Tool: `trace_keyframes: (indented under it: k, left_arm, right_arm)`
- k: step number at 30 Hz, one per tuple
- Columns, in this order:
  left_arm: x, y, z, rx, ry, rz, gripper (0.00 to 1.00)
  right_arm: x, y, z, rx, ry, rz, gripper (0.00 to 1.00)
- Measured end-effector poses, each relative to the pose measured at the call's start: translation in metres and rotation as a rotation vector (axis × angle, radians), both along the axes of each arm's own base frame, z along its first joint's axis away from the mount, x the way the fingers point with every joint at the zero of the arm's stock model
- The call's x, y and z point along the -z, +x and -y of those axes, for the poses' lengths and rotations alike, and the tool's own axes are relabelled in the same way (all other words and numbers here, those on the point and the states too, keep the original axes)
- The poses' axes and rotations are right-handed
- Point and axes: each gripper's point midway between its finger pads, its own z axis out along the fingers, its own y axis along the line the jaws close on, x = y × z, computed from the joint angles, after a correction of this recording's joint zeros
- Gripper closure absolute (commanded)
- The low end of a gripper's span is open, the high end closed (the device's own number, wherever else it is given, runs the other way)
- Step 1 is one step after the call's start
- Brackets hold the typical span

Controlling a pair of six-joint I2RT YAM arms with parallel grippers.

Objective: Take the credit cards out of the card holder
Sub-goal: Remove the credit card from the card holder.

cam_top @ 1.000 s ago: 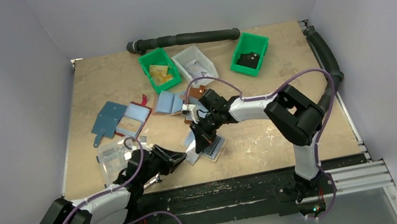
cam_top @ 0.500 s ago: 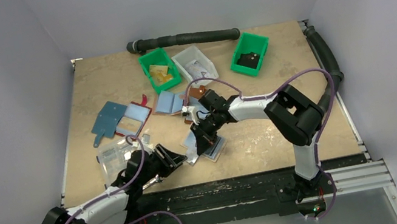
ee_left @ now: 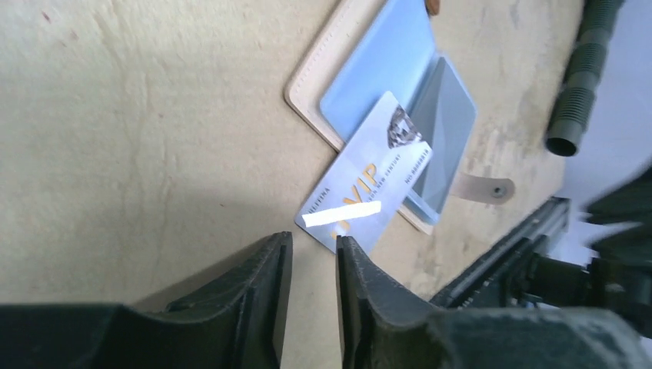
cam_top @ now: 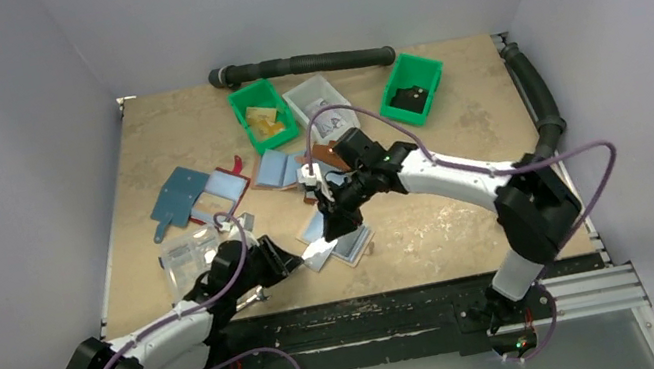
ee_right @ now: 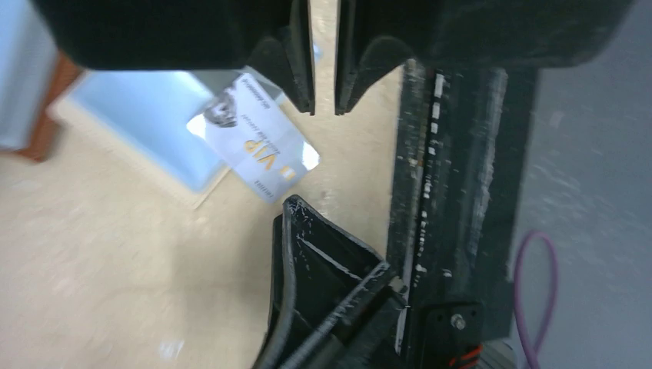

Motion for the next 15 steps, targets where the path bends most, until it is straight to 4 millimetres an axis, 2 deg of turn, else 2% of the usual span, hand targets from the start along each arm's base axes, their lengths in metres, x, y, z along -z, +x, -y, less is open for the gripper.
trace_keyframes:
  k: [2,5,6,8,11,15]
  left_arm:
    - [0.001,0.005,-0.004,-0.007,0.047,0.012,0.76]
    - [-0.004,0.014,-0.006,-0.012,0.090,0.044,0.81]
    - [-0.005,0.017,-0.006,-0.014,0.095,0.056,0.83]
    - [-0.004,0.021,-0.006,-0.011,0.109,0.067,0.88]
    - [0.008,0.021,-0.006,-0.005,0.134,0.044,0.94]
    - [0.009,0.029,0.003,0.013,0.123,0.056,0.95]
  right_arm:
    - [-0.017,0.002,-0.001,-0.036,0.040,0.141,0.48]
    - [-0.031,-0.005,0.000,-0.129,0.096,0.387,0.40]
    - [-0.031,-0.016,-0.003,-0.190,0.113,0.460,0.40]
    - [-0.022,-0.027,-0.003,-0.281,0.123,0.593,0.41]
    - [0.002,-0.034,-0.005,-0.373,0.093,0.704,0.42]
    - [0.031,-0.021,-0.004,-0.401,0.023,0.846,0.40]
